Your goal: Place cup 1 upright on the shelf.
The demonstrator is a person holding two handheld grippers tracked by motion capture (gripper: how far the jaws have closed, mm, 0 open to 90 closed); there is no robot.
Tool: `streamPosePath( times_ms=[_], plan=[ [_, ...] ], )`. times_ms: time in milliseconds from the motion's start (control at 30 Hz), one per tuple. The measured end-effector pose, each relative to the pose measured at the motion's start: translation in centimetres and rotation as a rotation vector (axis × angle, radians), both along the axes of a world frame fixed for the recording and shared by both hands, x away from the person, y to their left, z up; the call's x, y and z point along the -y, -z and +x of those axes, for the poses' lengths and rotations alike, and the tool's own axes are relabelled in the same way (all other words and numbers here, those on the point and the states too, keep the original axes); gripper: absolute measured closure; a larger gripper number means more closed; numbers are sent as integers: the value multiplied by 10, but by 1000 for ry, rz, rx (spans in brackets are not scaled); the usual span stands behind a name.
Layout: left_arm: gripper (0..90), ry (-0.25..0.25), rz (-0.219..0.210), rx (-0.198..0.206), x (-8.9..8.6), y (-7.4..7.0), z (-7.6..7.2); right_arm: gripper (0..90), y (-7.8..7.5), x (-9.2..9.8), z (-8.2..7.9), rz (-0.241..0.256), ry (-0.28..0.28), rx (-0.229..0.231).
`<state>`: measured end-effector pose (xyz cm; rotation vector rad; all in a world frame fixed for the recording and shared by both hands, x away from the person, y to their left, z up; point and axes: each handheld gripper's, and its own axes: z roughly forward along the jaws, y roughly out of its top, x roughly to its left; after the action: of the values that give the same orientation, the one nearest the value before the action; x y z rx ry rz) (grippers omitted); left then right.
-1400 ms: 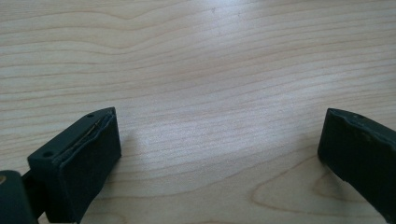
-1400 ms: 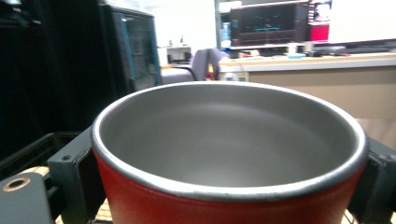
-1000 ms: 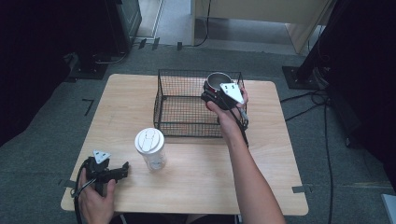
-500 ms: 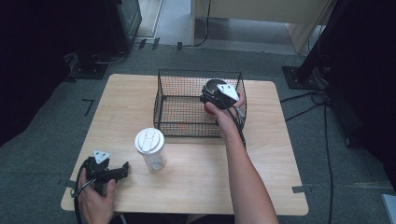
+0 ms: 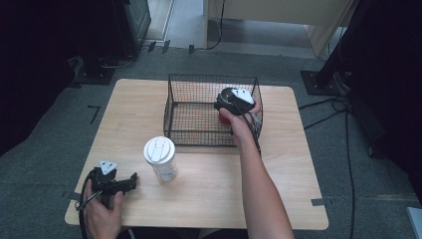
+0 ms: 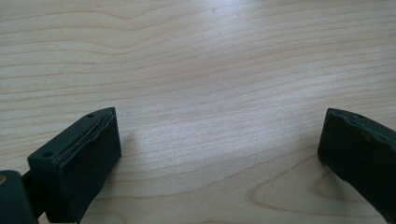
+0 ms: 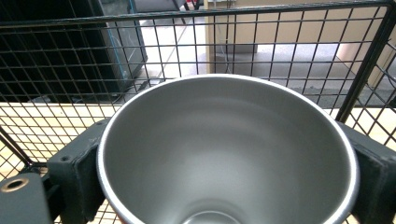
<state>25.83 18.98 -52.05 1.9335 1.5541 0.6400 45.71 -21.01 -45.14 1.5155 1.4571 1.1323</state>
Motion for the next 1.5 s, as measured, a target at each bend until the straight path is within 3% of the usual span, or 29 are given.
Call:
streamPosePath(
  times_ms=[200, 333, 467, 767, 1000, 1200, 1433, 1500],
  plan=[
    [0, 1, 1, 0, 0, 0, 0, 55, -3, -4, -2, 0, -63, -9],
    [0, 0, 0, 0, 0, 0, 0, 0, -5, -6, -2, -13, -76, 5],
    [0, 0, 0, 0, 0, 0, 0, 0, -11, -7, -3, -19, -89, 16],
    [0, 0, 0, 0, 0, 0, 0, 0, -29, -2, -10, 11, -72, 109],
    [0, 0, -1, 0, 0, 0, 0, 0, -50, -5, -21, 50, -91, 165],
    [0, -1, -1, 0, 0, 0, 0, 0, -59, -8, -30, 82, -117, 157],
    [0, -1, -1, 0, 0, 0, 0, 0, -65, -16, -51, 65, -183, 174],
    [0, -1, -1, 1, 0, 0, 0, 0, -64, -17, -57, 81, -209, 172]
  ],
)
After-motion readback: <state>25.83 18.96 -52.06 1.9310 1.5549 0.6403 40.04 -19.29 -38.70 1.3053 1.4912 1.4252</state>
